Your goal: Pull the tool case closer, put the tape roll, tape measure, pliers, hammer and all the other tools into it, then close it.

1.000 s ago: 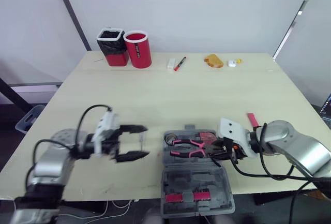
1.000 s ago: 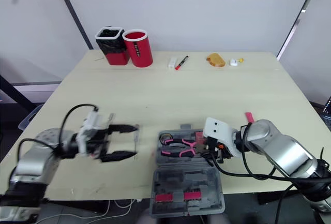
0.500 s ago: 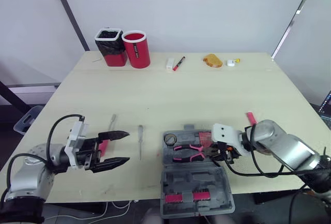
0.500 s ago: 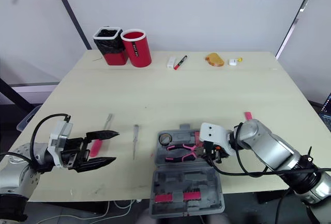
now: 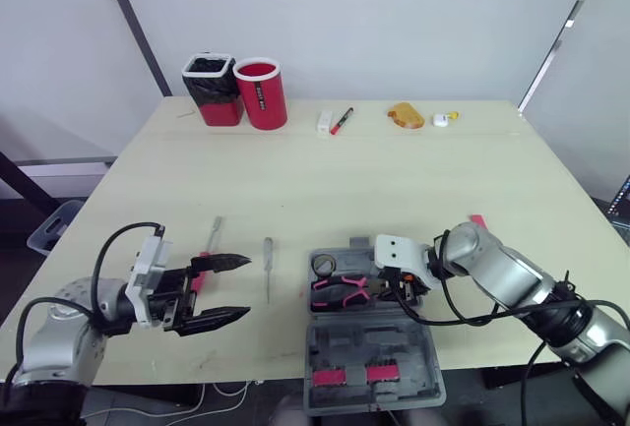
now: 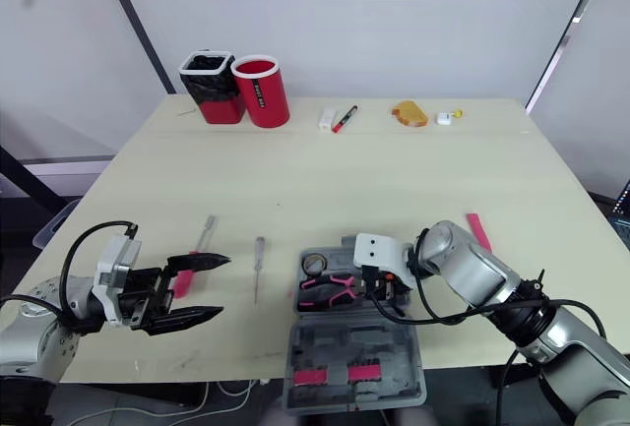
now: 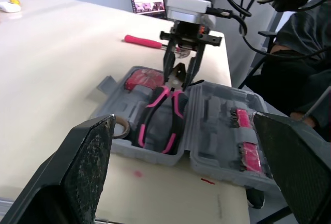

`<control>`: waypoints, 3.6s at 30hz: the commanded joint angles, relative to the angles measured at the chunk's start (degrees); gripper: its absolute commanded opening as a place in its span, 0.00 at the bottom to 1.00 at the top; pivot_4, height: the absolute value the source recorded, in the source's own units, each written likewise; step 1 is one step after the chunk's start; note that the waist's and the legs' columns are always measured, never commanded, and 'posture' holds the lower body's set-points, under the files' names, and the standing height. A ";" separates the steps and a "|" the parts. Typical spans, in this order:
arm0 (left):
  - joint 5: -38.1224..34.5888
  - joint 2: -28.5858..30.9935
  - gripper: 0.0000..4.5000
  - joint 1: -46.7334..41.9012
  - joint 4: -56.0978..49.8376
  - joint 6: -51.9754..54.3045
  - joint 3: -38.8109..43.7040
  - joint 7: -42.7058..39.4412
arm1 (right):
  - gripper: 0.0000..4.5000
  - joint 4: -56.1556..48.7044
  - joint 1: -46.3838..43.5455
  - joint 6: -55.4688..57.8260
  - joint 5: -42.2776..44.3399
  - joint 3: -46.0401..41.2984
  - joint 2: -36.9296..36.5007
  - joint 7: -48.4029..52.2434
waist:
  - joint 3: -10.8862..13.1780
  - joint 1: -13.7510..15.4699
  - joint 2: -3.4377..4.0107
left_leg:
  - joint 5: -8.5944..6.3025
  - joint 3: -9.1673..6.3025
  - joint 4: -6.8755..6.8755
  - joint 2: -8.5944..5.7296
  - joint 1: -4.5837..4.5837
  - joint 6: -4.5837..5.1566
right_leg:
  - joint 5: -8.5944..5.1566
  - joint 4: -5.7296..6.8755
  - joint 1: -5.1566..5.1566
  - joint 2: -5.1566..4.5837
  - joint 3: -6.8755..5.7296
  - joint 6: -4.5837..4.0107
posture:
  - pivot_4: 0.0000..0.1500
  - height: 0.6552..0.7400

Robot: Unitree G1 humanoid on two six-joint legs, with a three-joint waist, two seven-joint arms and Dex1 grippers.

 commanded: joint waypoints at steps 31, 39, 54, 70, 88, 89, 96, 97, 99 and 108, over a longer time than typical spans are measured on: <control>1.09 -1.96 1.00 1.15 -5.93 1.53 1.13 0.34 | 0.01 12.33 16.18 -22.02 2.03 -15.07 13.62 -12.40 | 0.00 0.02 -0.01 | 0.00 0.04 0.00 0.06 0.07 -0.01 | 0.00 0.05 0.04 0.04 0.04 -0.01 | 1.00 1.00; 1.59 -1.91 1.00 1.17 -6.14 1.77 1.12 1.02 | 0.01 19.79 16.71 -19.84 -4.50 -8.74 13.43 -11.98 | -0.07 -0.11 0.01 | 0.00 0.09 0.00 0.08 0.35 -0.01 | -0.12 0.15 0.22 0.05 0.09 -0.21 | 1.00 1.00; 4.20 -3.39 1.00 2.53 -7.60 3.78 0.69 6.39 | 0.01 27.58 18.82 -26.56 -5.08 -11.37 17.60 -14.89 | -1.82 -0.28 0.15 | -0.03 0.12 -0.70 0.39 2.29 -0.07 | -0.53 0.45 1.20 0.03 0.49 -0.46 | 1.00 1.00; 7.08 -11.01 1.00 12.32 -6.89 2.10 6.86 22.93 | 0.12 -2.66 36.18 -31.75 13.39 -37.33 7.80 -14.65 | -1.14 -0.04 0.41 | -0.04 0.04 -0.87 0.21 0.70 -0.04 | -0.42 -0.18 0.15 0.06 0.23 -0.63 | 1.00 1.00; 4.51 -14.54 1.00 25.47 -5.91 4.15 18.16 29.70 | 0.99 -10.92 74.60 -35.28 22.21 -68.65 2.11 -12.04 | -0.61 0.05 0.27 | -0.09 0.05 -0.86 0.40 0.83 -0.02 | -0.56 -0.32 0.18 -0.35 0.27 -0.34 | 1.00 1.00; 4.47 -14.27 1.00 25.52 -6.49 4.54 18.00 29.25 | 0.99 -11.33 74.31 -34.63 22.72 -68.74 1.78 -11.94 | -0.58 0.03 0.27 | -0.09 0.05 -0.86 0.41 0.83 -0.03 | -0.56 -0.32 0.17 -0.39 0.23 -0.34 | 1.00 1.00; 9.70 -9.15 1.00 23.11 -12.53 3.53 11.17 24.93 | 0.99 -18.85 65.90 -26.89 22.16 -60.87 -2.43 -14.37 | -0.51 0.04 0.23 | -0.09 0.09 -0.87 0.40 0.81 -0.03 | -0.53 -0.34 0.14 -0.44 0.20 -0.39 | 1.00 1.00; 10.10 -8.30 1.00 21.72 -13.30 4.16 9.62 24.53 | 0.99 -19.46 63.82 -25.48 21.36 -58.38 -3.71 -14.10 | -0.47 0.07 0.28 | -0.09 0.09 -0.87 0.39 0.81 -0.03 | -0.45 -0.35 0.14 -0.43 0.19 -0.52 | 1.00 1.00; 11.09 -6.60 1.00 18.87 -14.45 4.46 6.19 22.58 | 0.99 -20.43 59.51 -22.40 20.19 -53.41 -6.27 -13.57 | -0.40 0.30 0.33 | -0.09 0.09 -0.86 0.37 0.79 -0.03 | -0.43 -0.34 0.14 -0.41 0.18 -0.56 | 1.00 1.00; 15.62 -3.30 0.16 5.33 -15.32 11.01 -7.24 21.36 | 0.13 -17.24 42.36 -13.11 11.48 -34.68 -16.80 -9.56 | -0.34 0.85 0.32 | -0.16 0.12 -0.89 0.12 0.61 0.13 | -0.41 -0.49 0.16 -0.15 0.11 -0.60 | 1.00 1.00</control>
